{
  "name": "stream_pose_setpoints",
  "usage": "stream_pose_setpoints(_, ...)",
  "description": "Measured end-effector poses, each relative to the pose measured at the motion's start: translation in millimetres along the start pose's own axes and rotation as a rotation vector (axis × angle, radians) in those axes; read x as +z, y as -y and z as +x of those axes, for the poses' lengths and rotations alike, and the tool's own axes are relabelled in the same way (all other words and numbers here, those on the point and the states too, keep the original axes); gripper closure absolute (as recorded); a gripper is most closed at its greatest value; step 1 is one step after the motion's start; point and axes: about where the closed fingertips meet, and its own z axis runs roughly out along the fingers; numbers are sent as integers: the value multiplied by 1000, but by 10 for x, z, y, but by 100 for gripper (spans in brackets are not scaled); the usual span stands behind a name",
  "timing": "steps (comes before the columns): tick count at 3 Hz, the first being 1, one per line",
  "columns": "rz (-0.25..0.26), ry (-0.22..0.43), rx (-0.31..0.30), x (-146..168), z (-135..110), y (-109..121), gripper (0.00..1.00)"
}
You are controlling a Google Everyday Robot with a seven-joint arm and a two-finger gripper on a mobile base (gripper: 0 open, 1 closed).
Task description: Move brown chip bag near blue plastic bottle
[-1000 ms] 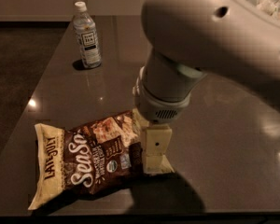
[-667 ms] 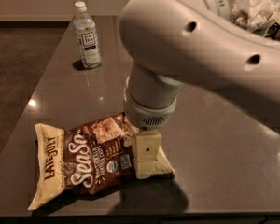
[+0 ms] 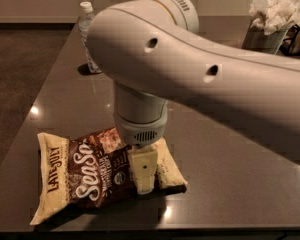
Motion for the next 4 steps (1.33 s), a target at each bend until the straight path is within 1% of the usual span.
stream_pose_setpoints(1,-18,-20,-15,58,-48,-30,39)
stream_pose_setpoints(2,-25,-14,-3,-20,-67,36,62)
stream_pose_setpoints(3,-9,20,33,-268,-84,262,85)
stream_pose_setpoints(4,-4,83,127,-557,-78,691,100)
